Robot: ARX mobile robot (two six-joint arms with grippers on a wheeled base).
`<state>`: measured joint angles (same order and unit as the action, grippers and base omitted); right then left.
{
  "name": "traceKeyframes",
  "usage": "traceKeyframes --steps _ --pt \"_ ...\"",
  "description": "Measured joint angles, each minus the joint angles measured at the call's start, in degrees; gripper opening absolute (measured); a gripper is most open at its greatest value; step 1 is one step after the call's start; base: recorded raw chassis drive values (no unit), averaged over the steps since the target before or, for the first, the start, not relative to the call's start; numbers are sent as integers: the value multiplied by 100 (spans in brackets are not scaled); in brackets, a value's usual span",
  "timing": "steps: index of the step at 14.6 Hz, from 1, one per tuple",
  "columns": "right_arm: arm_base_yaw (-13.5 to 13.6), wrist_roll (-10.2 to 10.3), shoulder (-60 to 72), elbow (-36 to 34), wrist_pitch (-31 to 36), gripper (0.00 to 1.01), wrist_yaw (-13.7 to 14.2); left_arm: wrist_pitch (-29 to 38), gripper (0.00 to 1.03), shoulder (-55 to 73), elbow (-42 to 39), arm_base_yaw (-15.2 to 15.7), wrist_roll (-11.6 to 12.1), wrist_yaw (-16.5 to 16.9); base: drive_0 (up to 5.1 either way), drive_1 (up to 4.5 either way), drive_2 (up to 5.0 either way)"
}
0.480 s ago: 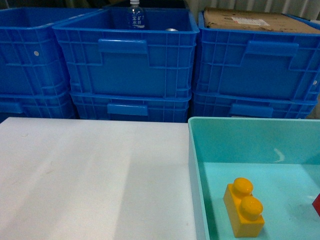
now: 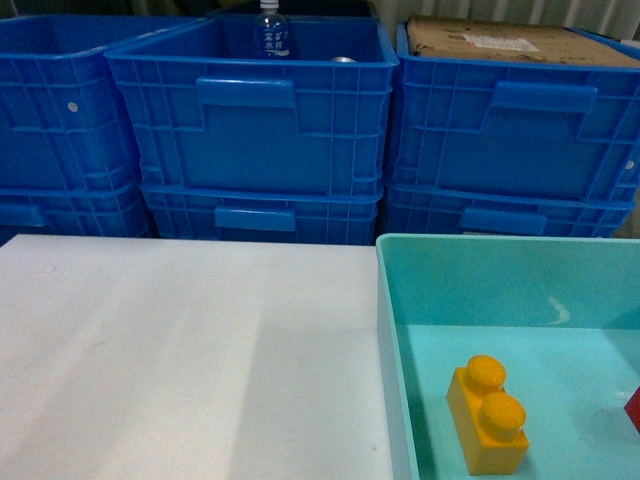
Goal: Pick red block from blue box to shelf
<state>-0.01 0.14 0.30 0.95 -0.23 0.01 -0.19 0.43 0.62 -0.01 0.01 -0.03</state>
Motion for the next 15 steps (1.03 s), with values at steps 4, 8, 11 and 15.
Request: traceKeyframes --steps 4,8,11,15 --pt "0 0 0 0 0 98 0 0 98 0 0 0 0 0 0 0 0" --pt "0 0 0 0 0 98 0 0 98 0 0 0 0 0 0 0 0" --pt "0 0 0 0 0 98 0 0 98 0 0 0 0 0 0 0 0" --pt "-984 7 1093 48 621 98 -1569 -2 98 0 0 0 0 -2 0 0 0"
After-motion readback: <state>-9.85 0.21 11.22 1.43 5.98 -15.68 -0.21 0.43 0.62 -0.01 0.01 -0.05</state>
